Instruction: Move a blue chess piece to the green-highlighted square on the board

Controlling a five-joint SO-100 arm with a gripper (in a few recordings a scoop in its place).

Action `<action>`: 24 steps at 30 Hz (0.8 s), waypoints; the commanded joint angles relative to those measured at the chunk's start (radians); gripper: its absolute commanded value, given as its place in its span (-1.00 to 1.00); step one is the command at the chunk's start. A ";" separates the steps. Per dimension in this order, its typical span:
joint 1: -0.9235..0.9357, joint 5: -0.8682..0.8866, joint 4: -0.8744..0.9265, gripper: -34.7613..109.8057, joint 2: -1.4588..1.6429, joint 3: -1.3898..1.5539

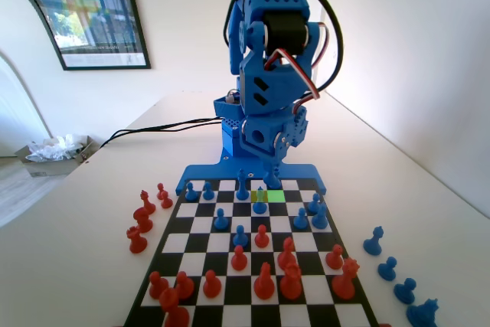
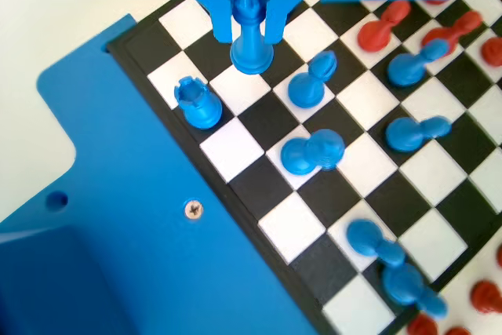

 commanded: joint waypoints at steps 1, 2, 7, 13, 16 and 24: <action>-0.023 -0.002 -0.012 -0.51 0.006 0.003; -0.023 -0.002 -0.014 -0.51 0.003 0.009; -0.018 -0.020 -0.110 -0.51 -0.003 0.091; -0.018 -0.028 -0.153 -0.51 -0.006 0.126; -0.021 -0.023 -0.153 -0.51 -0.006 0.117; -0.015 -0.025 -0.187 -0.42 -0.008 0.126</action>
